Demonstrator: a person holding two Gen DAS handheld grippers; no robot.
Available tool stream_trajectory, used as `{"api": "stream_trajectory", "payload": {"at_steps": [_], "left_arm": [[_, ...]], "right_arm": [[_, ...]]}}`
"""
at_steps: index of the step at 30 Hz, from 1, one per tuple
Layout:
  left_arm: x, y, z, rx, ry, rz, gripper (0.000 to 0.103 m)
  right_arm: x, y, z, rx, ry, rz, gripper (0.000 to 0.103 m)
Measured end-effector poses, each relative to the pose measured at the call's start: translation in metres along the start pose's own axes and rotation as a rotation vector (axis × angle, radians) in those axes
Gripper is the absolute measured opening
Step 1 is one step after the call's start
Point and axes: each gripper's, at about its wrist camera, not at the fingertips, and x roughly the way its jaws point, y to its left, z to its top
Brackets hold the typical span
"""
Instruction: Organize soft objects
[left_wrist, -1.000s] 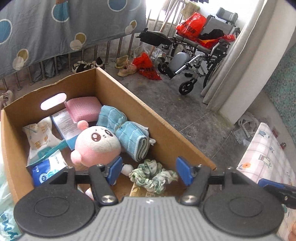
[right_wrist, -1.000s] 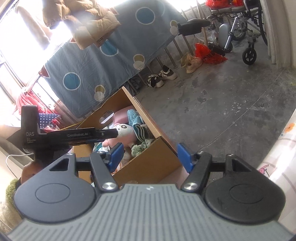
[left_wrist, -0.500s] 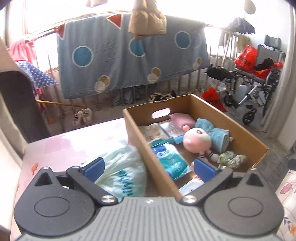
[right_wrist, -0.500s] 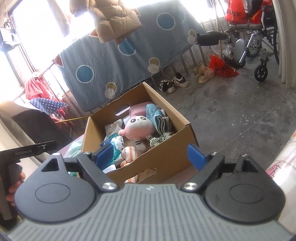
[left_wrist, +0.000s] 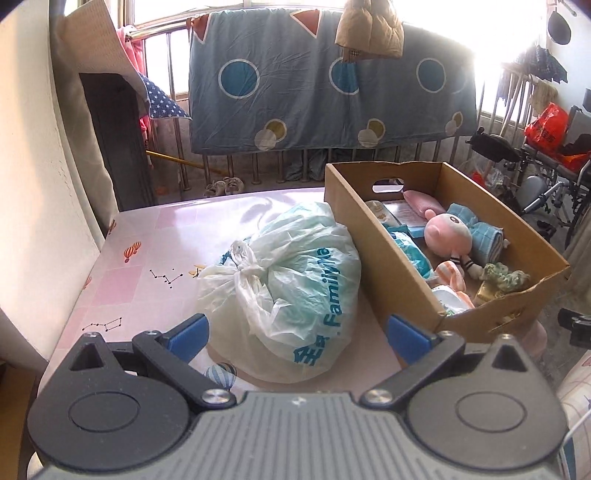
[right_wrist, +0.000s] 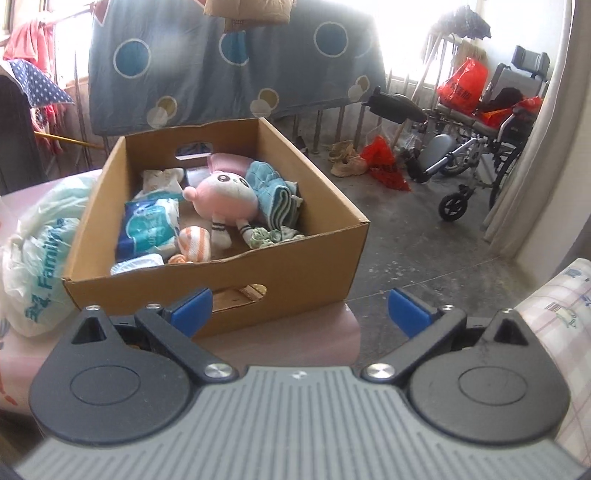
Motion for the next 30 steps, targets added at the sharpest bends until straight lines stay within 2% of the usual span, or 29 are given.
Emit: {"api": "stream_trajectory", "payload": {"at_steps": [4,7,9,15,21,26,30], "left_arm": [[-0.006,-0.006,-0.004,0.009,-0.012,-0.002,0.103],[-0.007,-0.012,-0.003,0.012,-0.019,0.000,0.103],[-0.004,-0.017,-0.002,0.013,-0.015,0.028,0.103],[0.013,-0.028,0.003,0.043,0.060,0.084,0.103],[0.026,-0.030,0.010,-0.007,0.107,0.093,0.103],[0.036,-0.038,0.008,0.001,0.119,0.123,0.103],[0.043,-0.044,0.007,0.014,0.136,0.126,0.103]], "right_arm": [[0.004,0.003,-0.001,0.001,0.015,-0.025,0.102],[0.003,0.007,0.005,-0.025,-0.008,-0.049,0.102],[0.001,0.011,0.010,-0.033,-0.029,-0.050,0.102],[-0.002,0.021,0.008,-0.038,-0.001,0.111,0.102],[-0.001,0.033,0.008,-0.076,-0.002,0.118,0.102],[-0.002,0.032,0.015,-0.076,-0.012,0.139,0.102],[0.000,0.033,0.017,-0.068,0.013,0.170,0.102]]}}
